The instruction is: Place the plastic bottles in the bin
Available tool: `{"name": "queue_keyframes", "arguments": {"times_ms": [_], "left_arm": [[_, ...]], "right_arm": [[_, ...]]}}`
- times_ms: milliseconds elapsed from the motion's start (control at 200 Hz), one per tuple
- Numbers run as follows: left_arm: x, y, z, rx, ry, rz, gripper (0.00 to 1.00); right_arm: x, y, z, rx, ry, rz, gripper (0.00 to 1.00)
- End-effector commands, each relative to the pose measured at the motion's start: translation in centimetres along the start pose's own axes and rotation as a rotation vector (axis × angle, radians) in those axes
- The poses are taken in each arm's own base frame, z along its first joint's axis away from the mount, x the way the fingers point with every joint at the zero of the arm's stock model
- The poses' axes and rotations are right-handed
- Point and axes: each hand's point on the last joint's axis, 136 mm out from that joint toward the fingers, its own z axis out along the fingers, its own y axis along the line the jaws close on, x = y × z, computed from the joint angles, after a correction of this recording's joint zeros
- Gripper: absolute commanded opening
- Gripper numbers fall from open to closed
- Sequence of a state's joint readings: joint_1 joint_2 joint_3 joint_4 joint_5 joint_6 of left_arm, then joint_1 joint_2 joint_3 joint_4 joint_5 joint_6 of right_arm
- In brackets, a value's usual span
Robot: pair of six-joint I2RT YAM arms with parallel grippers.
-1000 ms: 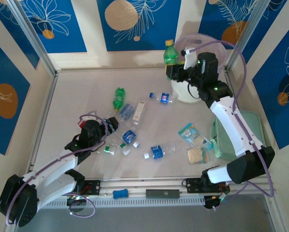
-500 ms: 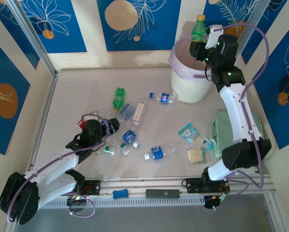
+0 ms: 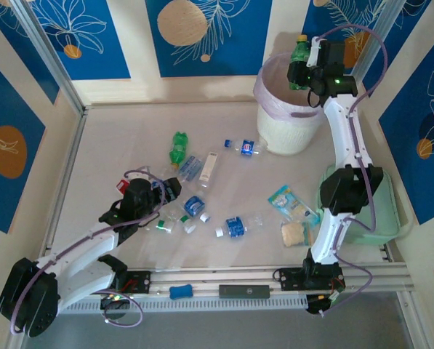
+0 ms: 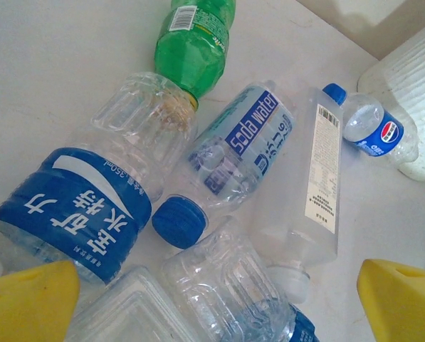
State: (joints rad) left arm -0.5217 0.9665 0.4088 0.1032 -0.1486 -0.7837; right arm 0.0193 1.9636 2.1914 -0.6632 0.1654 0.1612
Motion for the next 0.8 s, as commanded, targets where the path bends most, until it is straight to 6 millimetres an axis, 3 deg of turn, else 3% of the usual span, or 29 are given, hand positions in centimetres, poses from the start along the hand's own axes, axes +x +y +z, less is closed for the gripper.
{"name": "queue_keyframes", "arguments": {"times_ms": [0, 245, 510, 675, 795], "left_arm": [[-0.9, -0.9, -0.1, 0.021, -0.001, 0.016, 1.00], [-0.5, -1.9, 0.1, 0.058, 0.042, 0.058, 1.00], [0.0, -3.1, 0.6, 0.100, 0.095, 0.082, 1.00], [0.2, -3.5, 0.9, 0.110, 0.115, 0.088, 1.00], [0.1, -3.5, 0.8, 0.109, 0.116, 0.090, 1.00]], "right_arm": [[2.0, -0.3, 0.6, 0.005, 0.109, 0.019, 0.45], [4.1, -0.7, 3.0, 0.010, 0.186, 0.039, 0.45], [5.3, -0.8, 4.2, 0.007, 0.229, 0.064, 0.48], [4.7, -0.6, 4.0, 0.001, 0.211, 0.071, 0.59], [3.6, -0.2, 3.2, 0.000, 0.184, 0.068, 0.75]]}}
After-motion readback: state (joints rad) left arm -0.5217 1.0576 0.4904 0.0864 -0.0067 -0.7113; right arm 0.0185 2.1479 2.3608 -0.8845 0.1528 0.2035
